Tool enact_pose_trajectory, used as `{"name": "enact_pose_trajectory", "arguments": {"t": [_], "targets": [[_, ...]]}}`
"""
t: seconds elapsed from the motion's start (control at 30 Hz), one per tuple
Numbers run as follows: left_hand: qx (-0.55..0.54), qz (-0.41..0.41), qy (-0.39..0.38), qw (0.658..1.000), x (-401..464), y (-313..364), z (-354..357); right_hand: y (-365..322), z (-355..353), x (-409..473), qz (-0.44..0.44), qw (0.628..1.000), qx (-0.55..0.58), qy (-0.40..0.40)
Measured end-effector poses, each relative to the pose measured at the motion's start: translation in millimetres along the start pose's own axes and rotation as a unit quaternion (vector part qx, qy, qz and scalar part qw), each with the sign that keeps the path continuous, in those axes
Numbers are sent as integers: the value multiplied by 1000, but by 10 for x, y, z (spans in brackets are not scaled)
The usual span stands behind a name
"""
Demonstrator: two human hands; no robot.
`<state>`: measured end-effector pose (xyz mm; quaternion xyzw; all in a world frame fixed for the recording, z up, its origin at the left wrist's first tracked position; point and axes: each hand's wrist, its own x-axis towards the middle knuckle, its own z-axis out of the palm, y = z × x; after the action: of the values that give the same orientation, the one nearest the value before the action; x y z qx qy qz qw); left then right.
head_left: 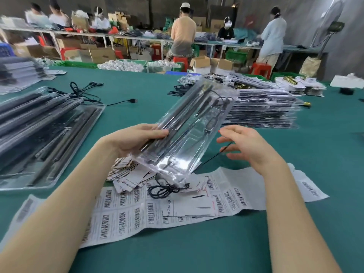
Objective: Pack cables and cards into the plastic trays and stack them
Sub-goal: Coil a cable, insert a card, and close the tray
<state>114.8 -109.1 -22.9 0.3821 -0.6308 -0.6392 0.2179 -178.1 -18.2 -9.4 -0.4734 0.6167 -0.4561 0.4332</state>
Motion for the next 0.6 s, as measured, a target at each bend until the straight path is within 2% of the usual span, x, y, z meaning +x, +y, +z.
{"name": "enact_pose_trajectory", "arguments": {"t": [0.07,0.13,0.27,0.33,0.43,0.6], "targets": [[-20,29,-14,999,-3,-49,-14,-91,-30,-35,28,998,-49,-25],[-18,30,-32,999,1,-23,-2,-170,-89,-81,93,987,-121,-60],[93,33,-46,994,13,84,74,-208,-195,-174,162,947,-239,-142],[177,57,17,982,34,145,157,-218,-221,-216,185,930,-260,-184],[336,145,126,922,90,229,269,-271,-227,-231,183,924,-270,-198],[378,264,224,859,162,144,336,-280,-123,-211,118,944,-242,-189]]}}
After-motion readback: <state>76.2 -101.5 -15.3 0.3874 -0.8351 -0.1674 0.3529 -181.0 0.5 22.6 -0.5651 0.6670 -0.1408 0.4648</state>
